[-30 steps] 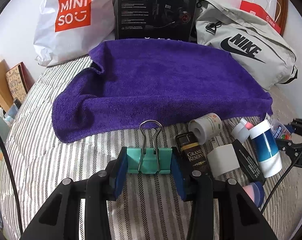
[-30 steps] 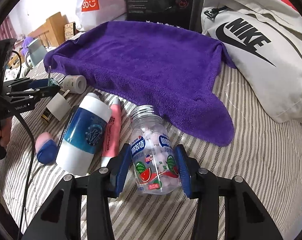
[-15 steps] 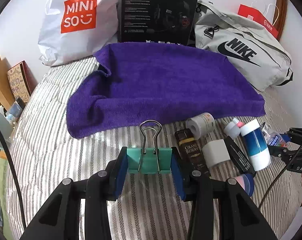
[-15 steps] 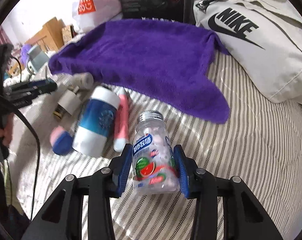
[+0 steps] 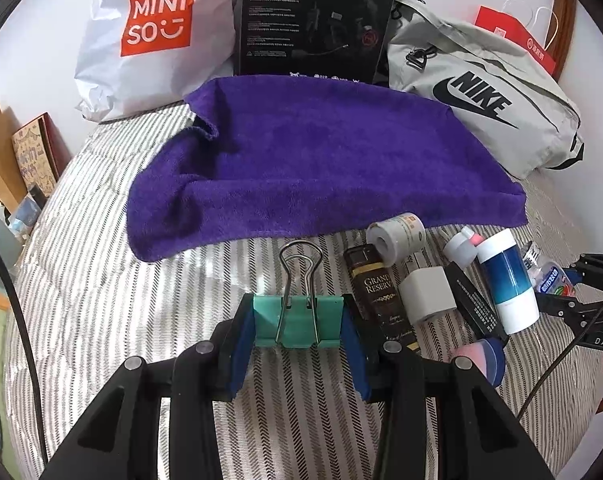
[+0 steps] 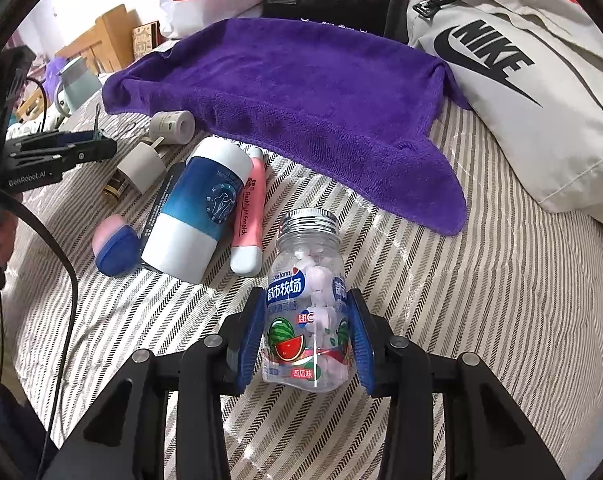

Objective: Organize rigid objects
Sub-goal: 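Carry the clip with the left tool while the right tool carries the bottle onto the towel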

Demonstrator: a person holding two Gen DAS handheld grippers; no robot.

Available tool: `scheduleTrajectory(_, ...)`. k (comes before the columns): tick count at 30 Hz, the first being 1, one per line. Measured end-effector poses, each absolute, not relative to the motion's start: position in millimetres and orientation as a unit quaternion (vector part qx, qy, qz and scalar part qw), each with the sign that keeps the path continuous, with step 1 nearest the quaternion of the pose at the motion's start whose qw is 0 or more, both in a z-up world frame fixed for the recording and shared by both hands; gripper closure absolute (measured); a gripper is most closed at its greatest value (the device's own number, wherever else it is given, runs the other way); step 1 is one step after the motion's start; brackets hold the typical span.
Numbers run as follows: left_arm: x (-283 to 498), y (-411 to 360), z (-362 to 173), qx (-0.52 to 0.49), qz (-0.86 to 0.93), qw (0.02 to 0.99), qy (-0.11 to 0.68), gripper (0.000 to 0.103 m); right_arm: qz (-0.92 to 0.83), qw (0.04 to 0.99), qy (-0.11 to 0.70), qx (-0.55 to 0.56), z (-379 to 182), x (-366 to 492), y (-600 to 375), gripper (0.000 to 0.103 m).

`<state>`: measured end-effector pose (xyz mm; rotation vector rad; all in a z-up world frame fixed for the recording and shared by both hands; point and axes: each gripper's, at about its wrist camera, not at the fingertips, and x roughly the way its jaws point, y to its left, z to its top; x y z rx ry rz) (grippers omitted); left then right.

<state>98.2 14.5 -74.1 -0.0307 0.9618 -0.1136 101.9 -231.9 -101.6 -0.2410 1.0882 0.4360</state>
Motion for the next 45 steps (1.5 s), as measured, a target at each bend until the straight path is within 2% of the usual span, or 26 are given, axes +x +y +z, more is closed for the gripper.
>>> scheduleTrajectory(12, 108, 24, -43, -0.024, -0.059, 0.894, 0.445, 0.064, 0.215, 0.833, 0.507, -0.063, -77, 103, -240, 0.063)
scheduleTrajectory(24, 153, 29, -15, -0.023, -0.061, 0.9, 0.431, 0.064, 0.228, 0.849, 0.475, -0.039, -36, 146, -235, 0.063)
scheduleTrajectory(34, 213, 33, -23, -0.024, -0.055, 0.897, 0.438, 0.064, 0.21, 0.853, 0.478, -0.021, -47, 217, -224, 0.063)
scheduleTrajectory(45, 287, 22, -56, -0.024, -0.065, 0.884, 0.462, 0.064, 0.179, 0.856, 0.484, -0.032, -68, 285, -204, 0.063)
